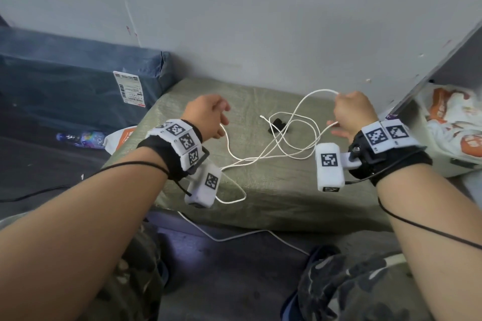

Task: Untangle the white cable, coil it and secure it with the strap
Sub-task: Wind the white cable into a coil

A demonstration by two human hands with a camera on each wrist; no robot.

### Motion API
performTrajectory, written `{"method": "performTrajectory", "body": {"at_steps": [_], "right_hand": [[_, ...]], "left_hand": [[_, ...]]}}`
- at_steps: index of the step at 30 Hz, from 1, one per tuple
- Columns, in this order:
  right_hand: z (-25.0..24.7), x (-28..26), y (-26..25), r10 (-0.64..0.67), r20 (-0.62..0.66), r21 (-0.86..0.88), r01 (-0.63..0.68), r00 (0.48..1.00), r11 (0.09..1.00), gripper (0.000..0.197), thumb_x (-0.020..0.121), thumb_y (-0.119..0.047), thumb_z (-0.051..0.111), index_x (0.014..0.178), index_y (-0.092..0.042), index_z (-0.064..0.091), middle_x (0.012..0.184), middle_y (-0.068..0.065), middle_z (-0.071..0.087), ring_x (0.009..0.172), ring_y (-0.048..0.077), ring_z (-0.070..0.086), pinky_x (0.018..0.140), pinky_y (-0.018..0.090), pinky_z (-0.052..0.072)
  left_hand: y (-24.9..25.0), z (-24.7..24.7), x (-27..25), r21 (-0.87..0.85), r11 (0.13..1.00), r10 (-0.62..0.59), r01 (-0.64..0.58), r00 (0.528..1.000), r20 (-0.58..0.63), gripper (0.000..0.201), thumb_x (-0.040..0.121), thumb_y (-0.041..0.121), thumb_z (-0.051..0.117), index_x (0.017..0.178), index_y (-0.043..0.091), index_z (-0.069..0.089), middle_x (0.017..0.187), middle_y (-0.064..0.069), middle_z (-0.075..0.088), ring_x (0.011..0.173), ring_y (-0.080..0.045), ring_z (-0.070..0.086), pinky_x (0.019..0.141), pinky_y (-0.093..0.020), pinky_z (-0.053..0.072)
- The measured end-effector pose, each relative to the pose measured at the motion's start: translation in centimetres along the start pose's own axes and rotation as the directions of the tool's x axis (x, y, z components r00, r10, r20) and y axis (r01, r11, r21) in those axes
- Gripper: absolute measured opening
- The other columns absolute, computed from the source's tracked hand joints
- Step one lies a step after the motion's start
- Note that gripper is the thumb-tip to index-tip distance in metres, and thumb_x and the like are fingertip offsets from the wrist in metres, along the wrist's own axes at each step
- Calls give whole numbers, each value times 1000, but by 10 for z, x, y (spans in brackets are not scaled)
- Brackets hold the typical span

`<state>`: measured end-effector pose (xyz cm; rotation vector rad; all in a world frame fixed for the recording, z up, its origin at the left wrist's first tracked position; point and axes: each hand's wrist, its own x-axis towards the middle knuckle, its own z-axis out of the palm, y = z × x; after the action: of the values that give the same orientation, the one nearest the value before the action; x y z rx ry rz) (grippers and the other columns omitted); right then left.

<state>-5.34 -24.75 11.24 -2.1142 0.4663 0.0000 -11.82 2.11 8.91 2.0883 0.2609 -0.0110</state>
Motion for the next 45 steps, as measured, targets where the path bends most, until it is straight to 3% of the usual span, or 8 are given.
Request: {"method": "performTrajectory", "body": {"at_steps": [5,11,18,22,26,30,37,45], "right_hand": [[2,-4,3,-10,61,-490,39,998,871,78,76,-47,49,142,-20,17,147,15,19,113,41,53,91,51,50],[34,-73,-24,-376,496,-191,520,783,832,51,90,-53,48,126,-18,52,117,-3,57,105,13,54,88,28,39],[71,-95,-3,-271,803,-29,490,530,871,16,93,-30,53,97,-18,62,83,3,71,85,17,67,83,31,48],[65,-85,-9,-300,688,-18,430,661,903,21,95,-24,50,81,-23,66,60,1,49,57,19,55,67,34,51],[53,-69,-14,-420,477,-53,502,772,863,20,92,-26,55,91,-14,71,88,22,69,66,31,55,65,32,46],[46,-56,-11,-479,280,-55,513,832,857,24,92,-26,55,93,-11,73,85,11,70,70,21,60,69,31,42],[49,-66,-12,-548,435,50,588,715,807,21,95,-29,49,89,-27,69,82,28,60,67,26,49,64,30,37],[48,-66,-8,-503,529,95,541,684,835,22,98,-28,44,92,-24,66,52,-7,43,52,5,47,46,10,34]], "left_hand": [[17,-11,4,-342,940,-16,-4,998,-58,23,99,20,37,88,19,58,64,1,41,44,-9,33,39,-21,30],[39,-15,-4,-783,616,-160,84,987,-19,40,80,-13,29,95,11,57,68,-4,43,60,-14,49,56,-26,43],[46,-19,-10,-851,525,-153,13,985,-79,59,71,-27,17,112,4,45,79,-10,45,85,-24,59,71,-23,46],[27,-20,-7,-97,995,22,-31,996,-92,37,85,-2,41,110,15,62,80,-4,54,75,-21,57,68,-27,47],[2,-10,-1,548,836,-63,30,997,42,46,72,63,30,62,32,62,104,-10,61,106,-33,49,100,-47,37],[4,-7,-2,520,854,-92,12,988,127,71,71,86,17,72,34,65,101,-5,66,107,-26,54,102,-47,36],[13,7,-16,263,952,134,-154,987,94,76,84,30,67,146,21,24,149,-9,28,131,-23,39,103,-28,31],[13,1,-10,228,963,154,-145,988,-25,29,95,40,46,95,14,59,92,-1,67,81,-20,60,73,-30,46]]}}
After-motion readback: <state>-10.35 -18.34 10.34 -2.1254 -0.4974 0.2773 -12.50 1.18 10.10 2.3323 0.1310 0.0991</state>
